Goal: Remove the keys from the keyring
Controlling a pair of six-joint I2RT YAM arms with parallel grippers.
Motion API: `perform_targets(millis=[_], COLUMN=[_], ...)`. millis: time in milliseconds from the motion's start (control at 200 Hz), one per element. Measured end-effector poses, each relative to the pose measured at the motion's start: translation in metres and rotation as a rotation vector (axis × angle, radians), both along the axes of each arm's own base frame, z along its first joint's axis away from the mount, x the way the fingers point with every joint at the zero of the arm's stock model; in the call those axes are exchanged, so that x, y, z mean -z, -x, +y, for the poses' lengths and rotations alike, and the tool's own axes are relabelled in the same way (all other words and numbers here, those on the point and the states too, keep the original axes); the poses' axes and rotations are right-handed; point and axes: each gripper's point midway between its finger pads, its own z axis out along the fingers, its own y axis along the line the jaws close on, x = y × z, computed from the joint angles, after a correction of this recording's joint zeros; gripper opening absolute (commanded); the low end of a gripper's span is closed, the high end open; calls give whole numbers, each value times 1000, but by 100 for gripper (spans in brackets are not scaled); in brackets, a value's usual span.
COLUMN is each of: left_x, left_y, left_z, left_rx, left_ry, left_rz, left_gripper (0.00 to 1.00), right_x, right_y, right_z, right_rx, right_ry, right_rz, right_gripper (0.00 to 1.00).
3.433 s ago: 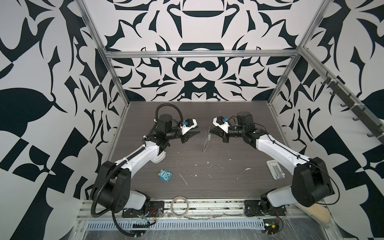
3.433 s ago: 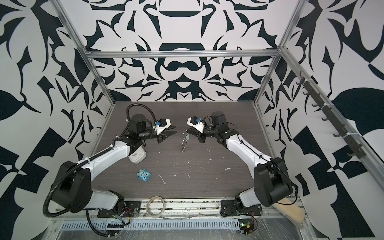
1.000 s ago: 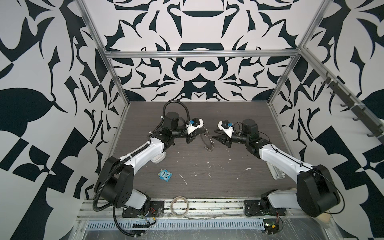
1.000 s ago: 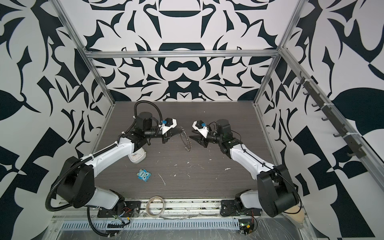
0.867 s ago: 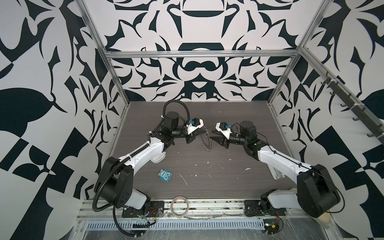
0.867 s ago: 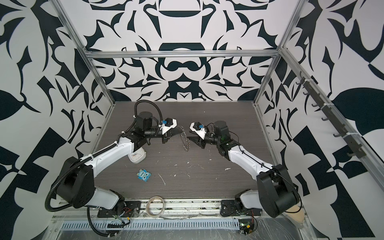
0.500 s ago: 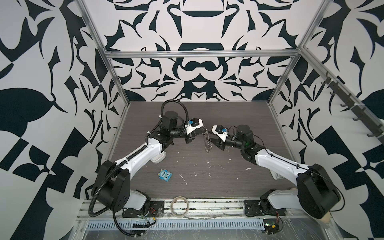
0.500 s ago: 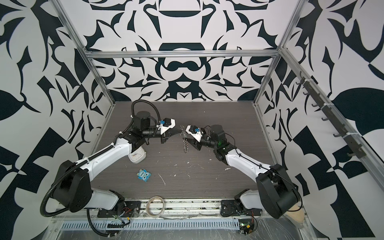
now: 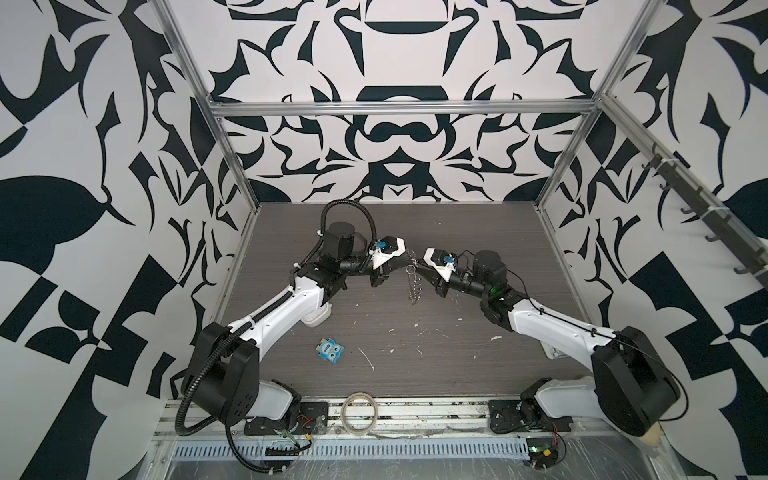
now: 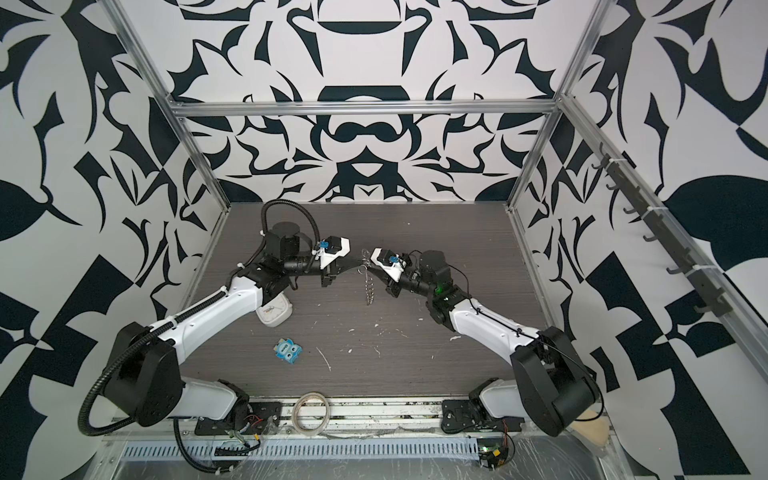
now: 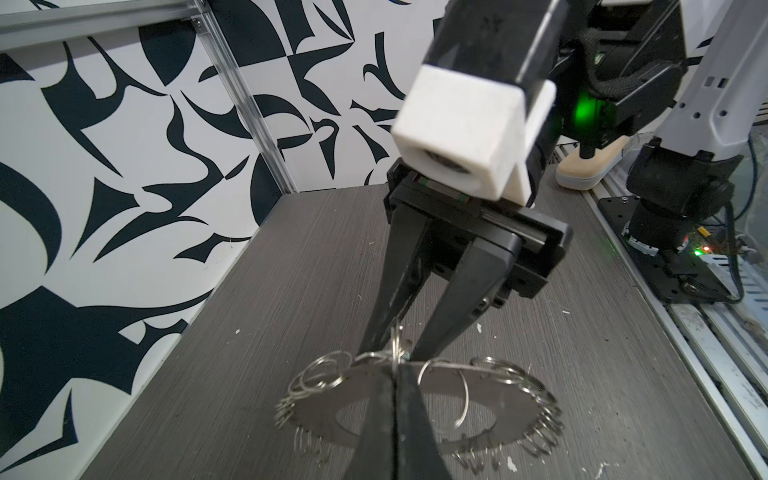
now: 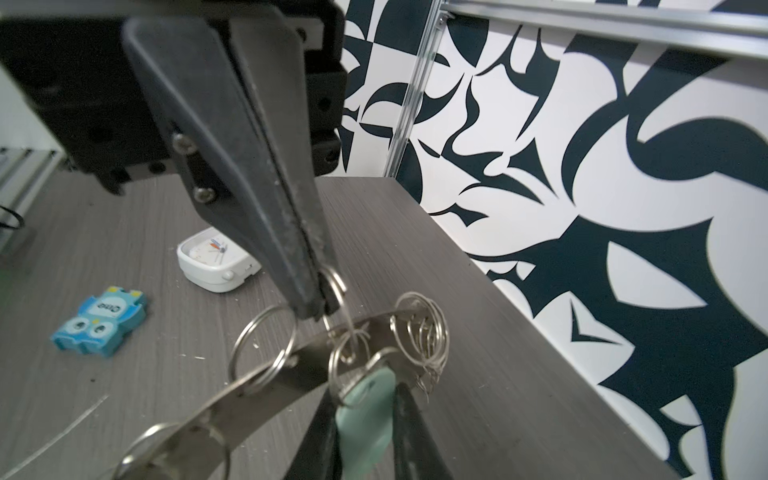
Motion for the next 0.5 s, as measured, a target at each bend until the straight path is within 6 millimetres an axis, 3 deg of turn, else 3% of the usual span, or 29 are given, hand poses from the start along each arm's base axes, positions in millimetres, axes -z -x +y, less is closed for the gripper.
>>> perform_targets(millis=[75,195,325,500], left_x=[0,0,1,1], left_y=[0,1,1,1], left_z=[0,1,1,1], left_rx=[1,-1,-3,-4], left_ry=[-1,-5,-10,-11], left_rz=[-4,-2,-3,-3], left_gripper=[0,0,0,0], right_x=[-2,-2,-3,-12], right_y=[0,-1,-2,3], right_z=[1,0,-3,-6], right_rx=[-2,3,22,25], right_ry=[8,23,40,43], right_rz=[-8,-24,-38,-60], right_gripper=[8,9,22,27])
